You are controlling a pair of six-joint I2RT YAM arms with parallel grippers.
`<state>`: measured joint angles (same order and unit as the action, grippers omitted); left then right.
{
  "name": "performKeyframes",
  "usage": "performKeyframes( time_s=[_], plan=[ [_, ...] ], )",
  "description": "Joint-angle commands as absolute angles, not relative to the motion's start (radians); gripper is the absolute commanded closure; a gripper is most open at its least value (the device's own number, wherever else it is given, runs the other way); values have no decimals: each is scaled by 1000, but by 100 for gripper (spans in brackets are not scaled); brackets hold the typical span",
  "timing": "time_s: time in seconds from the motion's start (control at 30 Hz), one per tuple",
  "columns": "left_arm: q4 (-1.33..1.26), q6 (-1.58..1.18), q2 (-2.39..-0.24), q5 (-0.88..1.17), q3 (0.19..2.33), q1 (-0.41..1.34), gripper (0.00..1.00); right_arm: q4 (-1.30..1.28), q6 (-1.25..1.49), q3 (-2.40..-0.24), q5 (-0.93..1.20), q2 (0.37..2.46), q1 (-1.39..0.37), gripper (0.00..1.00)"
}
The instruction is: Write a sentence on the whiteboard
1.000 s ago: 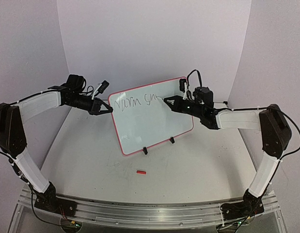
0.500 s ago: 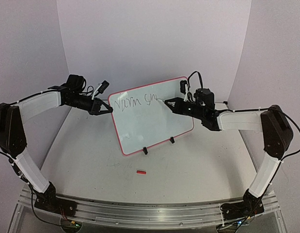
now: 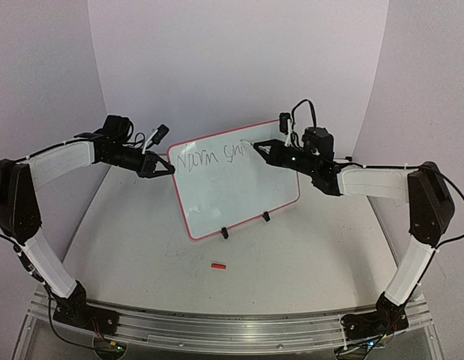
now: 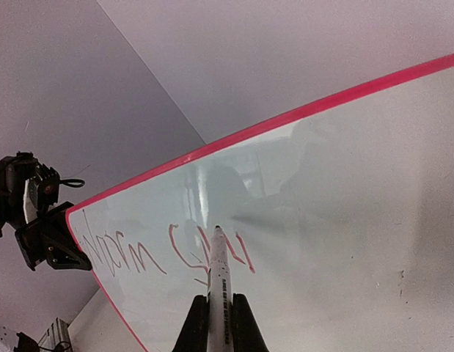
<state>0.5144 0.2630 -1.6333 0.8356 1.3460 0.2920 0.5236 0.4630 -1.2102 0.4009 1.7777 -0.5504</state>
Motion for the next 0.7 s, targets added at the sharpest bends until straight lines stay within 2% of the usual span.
performKeyframes(
  time_s=[0.0,0.67],
  plan=[
    [550,352,-1633,769,1347,311,100,551,449,-1266,410,1800,-554,100],
    [549,354,-1639,770,1348,312,100,545,447,-1290,377,1849,-555,100]
  ],
)
